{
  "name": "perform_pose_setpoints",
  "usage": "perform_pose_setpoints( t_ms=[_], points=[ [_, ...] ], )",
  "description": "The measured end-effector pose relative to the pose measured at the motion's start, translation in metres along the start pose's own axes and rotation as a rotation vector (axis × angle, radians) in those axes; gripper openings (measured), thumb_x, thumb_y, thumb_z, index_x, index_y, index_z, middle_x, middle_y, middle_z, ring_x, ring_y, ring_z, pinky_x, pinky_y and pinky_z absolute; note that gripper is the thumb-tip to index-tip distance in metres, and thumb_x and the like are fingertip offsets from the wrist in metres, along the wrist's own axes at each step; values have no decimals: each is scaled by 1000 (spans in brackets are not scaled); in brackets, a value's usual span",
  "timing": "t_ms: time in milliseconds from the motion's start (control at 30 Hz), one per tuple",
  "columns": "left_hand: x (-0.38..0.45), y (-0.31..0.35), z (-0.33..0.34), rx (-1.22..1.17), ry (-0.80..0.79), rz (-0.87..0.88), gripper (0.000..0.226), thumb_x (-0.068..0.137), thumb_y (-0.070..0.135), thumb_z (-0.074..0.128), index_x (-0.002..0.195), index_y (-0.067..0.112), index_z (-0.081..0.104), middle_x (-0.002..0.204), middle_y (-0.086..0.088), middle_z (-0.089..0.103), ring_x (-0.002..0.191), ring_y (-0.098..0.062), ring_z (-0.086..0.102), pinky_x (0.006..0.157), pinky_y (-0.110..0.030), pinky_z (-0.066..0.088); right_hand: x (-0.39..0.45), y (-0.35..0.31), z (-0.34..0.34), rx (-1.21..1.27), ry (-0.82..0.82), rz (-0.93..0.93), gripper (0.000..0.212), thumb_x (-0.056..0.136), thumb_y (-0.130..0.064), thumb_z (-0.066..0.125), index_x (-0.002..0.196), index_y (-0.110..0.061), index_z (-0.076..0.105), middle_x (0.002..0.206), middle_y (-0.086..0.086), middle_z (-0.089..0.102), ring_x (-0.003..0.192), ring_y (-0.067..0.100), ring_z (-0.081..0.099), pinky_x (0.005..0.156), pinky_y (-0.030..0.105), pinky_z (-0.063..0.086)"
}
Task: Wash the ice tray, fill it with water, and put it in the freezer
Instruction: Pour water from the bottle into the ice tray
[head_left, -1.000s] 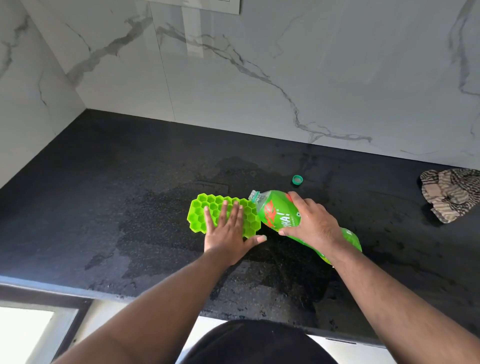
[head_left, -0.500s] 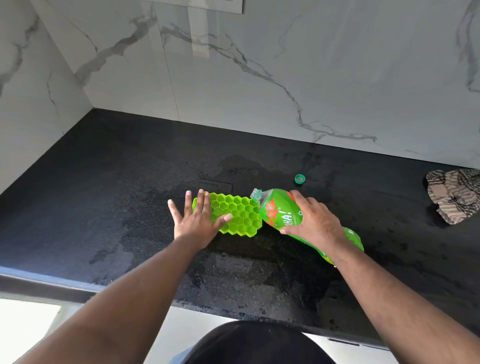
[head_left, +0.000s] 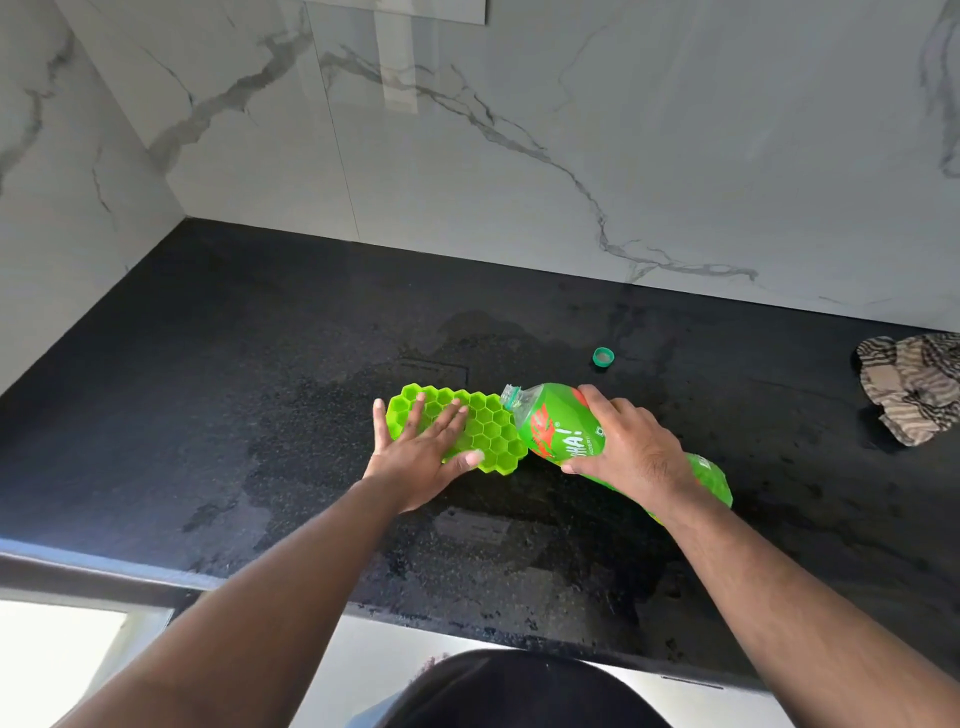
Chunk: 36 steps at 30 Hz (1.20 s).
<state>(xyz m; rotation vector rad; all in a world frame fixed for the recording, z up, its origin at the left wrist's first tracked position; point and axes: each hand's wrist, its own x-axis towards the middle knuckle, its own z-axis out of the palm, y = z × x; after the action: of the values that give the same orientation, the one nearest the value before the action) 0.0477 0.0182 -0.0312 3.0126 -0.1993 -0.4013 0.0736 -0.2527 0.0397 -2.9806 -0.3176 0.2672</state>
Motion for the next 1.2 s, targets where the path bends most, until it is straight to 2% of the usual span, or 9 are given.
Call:
perform_pose_setpoints(
  t_ms=[100, 267, 400, 500, 633, 733, 967, 1200],
  points=[
    [3, -12, -6, -32, -1, -93, 94, 77, 82, -4, 155, 31, -9, 162, 17, -15, 147, -23, -27, 100, -64, -29, 0, 0, 0, -3, -4, 10, 103, 64, -65, 74, 145, -36, 17, 126, -2, 50, 114, 24, 51, 86, 46, 52],
    [7, -27, -11, 40, 22, -136, 96, 78, 84, -3, 155, 27, -13, 161, 13, -21, 146, -25, -29, 103, -66, -27, 1, 0, -1, 23, 4, 21, 102, 64, -64, 74, 144, -37, 18, 125, -2, 50, 114, 24, 51, 87, 47, 51],
    [-1, -22, -6, 132, 16, 90, 92, 79, 84, -1, 153, 31, -17, 160, 15, -21, 144, -24, -31, 104, -69, -24, 2, 1, -2, 36, -7, 33, 102, 63, -63, 74, 145, -37, 18, 126, -3, 50, 116, 23, 49, 89, 46, 50],
    [0, -25, -4, 145, -10, 145, 87, 80, 81, -2, 152, 34, -18, 161, 18, -17, 145, -23, -29, 105, -70, -23, 3, 1, -2, 15, -46, 11, 103, 65, -63, 74, 145, -39, 15, 127, -4, 48, 118, 22, 48, 90, 45, 49],
    [14, -43, -10, 52, 9, 17, 94, 77, 81, -3, 156, 29, -8, 163, 15, -13, 148, -20, -22, 104, -67, -24, 2, -4, -2, -14, -64, -10, 102, 65, -62, 74, 145, -41, 14, 127, -5, 48, 119, 21, 48, 88, 45, 49],
    [19, -57, -16, 24, 7, -86, 98, 78, 83, -2, 156, 25, -9, 163, 11, -15, 148, -21, -23, 105, -66, -23, 3, -6, -4, -3, -68, 6, 102, 66, -60, 75, 145, -42, 14, 127, -5, 48, 119, 21, 48, 89, 45, 48],
    [18, -57, -12, -9, -16, -93, 110, 69, 90, 3, 156, 24, -13, 162, 12, -17, 147, -21, -26, 105, -67, -24, 13, -23, -9, 74, -61, 26, 103, 65, -59, 76, 146, -42, 15, 130, -2, 49, 120, 24, 49, 91, 45, 48],
    [16, -59, -7, -75, 1, -110, 113, 68, 95, 10, 155, 27, -16, 161, 14, -22, 145, -25, -31, 106, -68, -23, 25, -44, -11, 5, -90, -13, 102, 66, -59, 75, 146, -43, 13, 127, -2, 49, 117, 23, 50, 88, 45, 49]
  ],
)
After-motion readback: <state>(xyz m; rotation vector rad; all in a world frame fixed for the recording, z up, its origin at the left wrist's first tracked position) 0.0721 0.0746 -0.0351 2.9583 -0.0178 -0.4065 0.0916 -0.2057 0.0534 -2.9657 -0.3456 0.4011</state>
